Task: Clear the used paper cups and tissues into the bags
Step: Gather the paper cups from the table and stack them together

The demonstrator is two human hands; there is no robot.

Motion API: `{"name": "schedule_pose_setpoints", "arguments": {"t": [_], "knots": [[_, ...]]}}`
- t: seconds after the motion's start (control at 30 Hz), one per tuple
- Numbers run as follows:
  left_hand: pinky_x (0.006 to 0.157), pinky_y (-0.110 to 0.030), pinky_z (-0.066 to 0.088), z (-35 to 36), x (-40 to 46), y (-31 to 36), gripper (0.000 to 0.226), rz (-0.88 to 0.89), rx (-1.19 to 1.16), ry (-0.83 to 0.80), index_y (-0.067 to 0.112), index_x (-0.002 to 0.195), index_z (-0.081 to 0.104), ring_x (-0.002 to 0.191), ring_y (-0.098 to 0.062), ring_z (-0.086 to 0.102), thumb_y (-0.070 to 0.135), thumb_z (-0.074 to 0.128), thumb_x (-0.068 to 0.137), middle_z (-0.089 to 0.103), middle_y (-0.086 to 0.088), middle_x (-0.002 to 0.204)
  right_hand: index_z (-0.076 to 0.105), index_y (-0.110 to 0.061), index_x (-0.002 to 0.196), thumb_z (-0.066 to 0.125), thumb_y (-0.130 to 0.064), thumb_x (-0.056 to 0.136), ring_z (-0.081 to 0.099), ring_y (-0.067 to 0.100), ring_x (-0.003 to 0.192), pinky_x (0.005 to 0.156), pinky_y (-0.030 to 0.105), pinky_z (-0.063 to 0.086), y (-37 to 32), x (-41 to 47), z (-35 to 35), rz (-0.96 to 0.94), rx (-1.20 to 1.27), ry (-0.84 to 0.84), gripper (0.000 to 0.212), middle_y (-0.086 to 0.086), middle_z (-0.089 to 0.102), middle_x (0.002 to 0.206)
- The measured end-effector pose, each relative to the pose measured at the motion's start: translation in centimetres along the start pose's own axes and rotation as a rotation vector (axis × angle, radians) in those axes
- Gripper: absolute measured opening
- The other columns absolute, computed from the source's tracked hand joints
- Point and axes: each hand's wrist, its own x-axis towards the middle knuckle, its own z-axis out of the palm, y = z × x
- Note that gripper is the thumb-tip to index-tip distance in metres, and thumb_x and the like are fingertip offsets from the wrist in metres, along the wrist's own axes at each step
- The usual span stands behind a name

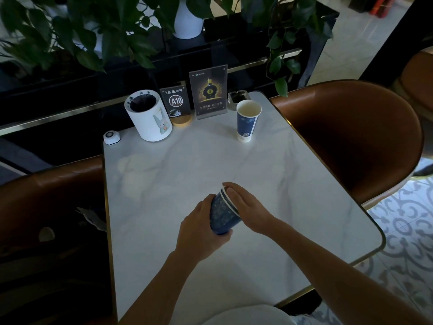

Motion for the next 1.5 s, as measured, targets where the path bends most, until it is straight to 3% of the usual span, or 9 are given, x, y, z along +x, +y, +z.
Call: {"name": "schedule_pose_setpoints", "arguments": {"t": [0.1, 0.3, 0.43, 0.7, 1.1, 1.23, 1.3, 1.43, 1.5], "knots": [[0.078, -0.016, 0.052, 0.0, 0.0, 0.0, 0.077, -0.015, 0.008, 0.007, 0.025, 0.126, 0.050, 0.091, -0.013, 0.068, 0.059, 0.077, 0.063, 0.068, 0.007, 0.110, 0.047, -0.023, 0.136, 0.031, -0.042, 0.101, 0.050, 0.017, 0.122, 0.107, 0.038, 0.042, 0.3, 0.1, 0.8, 0.026, 0.018, 0.019, 0.042, 0.001, 0.052, 0.136], [0.077, -0.017, 0.051, 0.4, 0.2, -0.1, 0.080, -0.033, 0.036, 0.004, 0.023, 0.128, 0.051, 0.090, -0.015, 0.069, 0.061, 0.075, 0.062, 0.070, 0.006, 0.110, 0.052, -0.031, 0.115, 0.030, -0.038, 0.102, 0.055, 0.017, 0.112, 0.101, 0.036, 0.046, 0.4, 0.4, 1.5, 0.054, 0.051, 0.097, 0.026, -0.001, 0.057, 0.123], [0.078, -0.023, 0.057, 0.5, 0.6, 0.0, 0.081, -0.061, 0.038, -0.005, 0.025, 0.130, 0.049, 0.091, -0.013, 0.068, 0.059, 0.076, 0.062, 0.068, 0.007, 0.111, 0.056, -0.024, 0.119, 0.030, -0.038, 0.102, 0.056, 0.016, 0.109, 0.099, 0.037, 0.047, 0.6, 0.9, 1.5, 0.059, 0.037, 0.104, 0.033, 0.001, 0.059, 0.120], [0.073, -0.019, 0.052, 0.6, 1.7, -0.3, 0.077, -0.090, 0.034, -0.016, 0.025, 0.126, 0.051, 0.087, -0.013, 0.069, 0.055, 0.078, 0.060, 0.069, 0.006, 0.106, 0.056, -0.029, 0.116, 0.031, -0.040, 0.101, 0.056, 0.016, 0.112, 0.100, 0.036, 0.046, 0.7, 2.2, 1.3, 0.087, 0.053, 0.097, 0.031, -0.002, 0.058, 0.122], [0.072, -0.014, 0.049, 0.6, 5.6, -1.4, 0.077, -0.162, 0.061, -0.055, 0.032, 0.127, 0.045, 0.086, -0.008, 0.066, 0.060, 0.075, 0.061, 0.066, 0.012, 0.108, 0.041, -0.027, 0.143, 0.027, -0.047, 0.100, 0.043, 0.016, 0.133, 0.112, 0.040, 0.037, 0.3, 5.7, 0.3, 0.136, 0.052, 0.055, 0.049, -0.003, 0.046, 0.147], [0.069, -0.008, 0.043, 0.6, 7.2, -1.9, 0.079, -0.184, 0.026, -0.054, 0.029, 0.129, 0.046, 0.081, -0.004, 0.060, 0.056, 0.078, 0.061, 0.066, 0.011, 0.108, 0.040, -0.022, 0.144, 0.026, -0.046, 0.101, 0.044, 0.013, 0.130, 0.109, 0.028, 0.038, -0.2, 7.1, -0.8, 0.103, -0.023, 0.000, 0.051, -0.002, 0.047, 0.146], [0.068, -0.006, 0.039, 0.7, 7.8, -2.3, 0.080, -0.203, -0.006, -0.052, 0.027, 0.130, 0.047, 0.082, -0.004, 0.059, 0.054, 0.079, 0.061, 0.066, 0.010, 0.109, 0.046, -0.019, 0.139, 0.029, -0.042, 0.102, 0.048, 0.008, 0.121, 0.099, 0.018, 0.038, -0.5, 7.7, -1.6, 0.075, -0.062, -0.031, 0.047, -0.003, 0.054, 0.136], [0.074, -0.016, 0.050, 0.7, 9.0, -3.0, 0.081, -0.218, -0.033, -0.037, 0.032, 0.130, 0.045, 0.094, -0.009, 0.066, 0.054, 0.078, 0.060, 0.064, 0.013, 0.115, 0.049, -0.020, 0.137, 0.038, -0.043, 0.099, 0.050, 0.016, 0.126, 0.105, 0.028, 0.039, -0.7, 10.3, -3.7, 0.038, -0.190, 0.047, 0.046, -0.001, 0.054, 0.140], [0.075, -0.021, 0.056, 0.5, 9.5, -3.2, 0.079, -0.224, -0.051, -0.030, 0.036, 0.127, 0.044, 0.094, -0.007, 0.065, 0.053, 0.078, 0.059, 0.063, 0.017, 0.113, 0.048, -0.019, 0.138, 0.043, -0.040, 0.098, 0.049, 0.017, 0.129, 0.105, 0.025, 0.035, -1.0, 12.2, -5.1, -0.027, -0.293, 0.138, 0.045, 0.000, 0.052, 0.142]]}}
